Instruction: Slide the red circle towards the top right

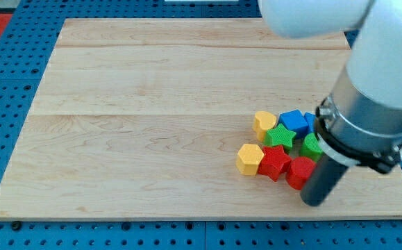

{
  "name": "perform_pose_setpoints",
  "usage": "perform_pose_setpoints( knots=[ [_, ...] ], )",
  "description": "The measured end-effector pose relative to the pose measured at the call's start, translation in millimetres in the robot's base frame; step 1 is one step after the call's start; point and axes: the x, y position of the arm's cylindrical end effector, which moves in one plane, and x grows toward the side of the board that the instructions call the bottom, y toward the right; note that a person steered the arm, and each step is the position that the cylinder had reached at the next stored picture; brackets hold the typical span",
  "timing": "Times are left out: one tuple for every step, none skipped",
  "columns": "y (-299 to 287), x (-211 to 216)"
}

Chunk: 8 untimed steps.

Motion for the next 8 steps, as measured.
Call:
perform_pose_setpoints(
  knots=[
    [-0.1, -28.4],
    [0.4, -33.1],
    [24.4, -33.1],
    [27.9, -42.7],
    [1.7, -56.2],
    [-28.5, -72.7],
    [-57.9, -101.9],
    [-90.3, -115.5]
  ],
)
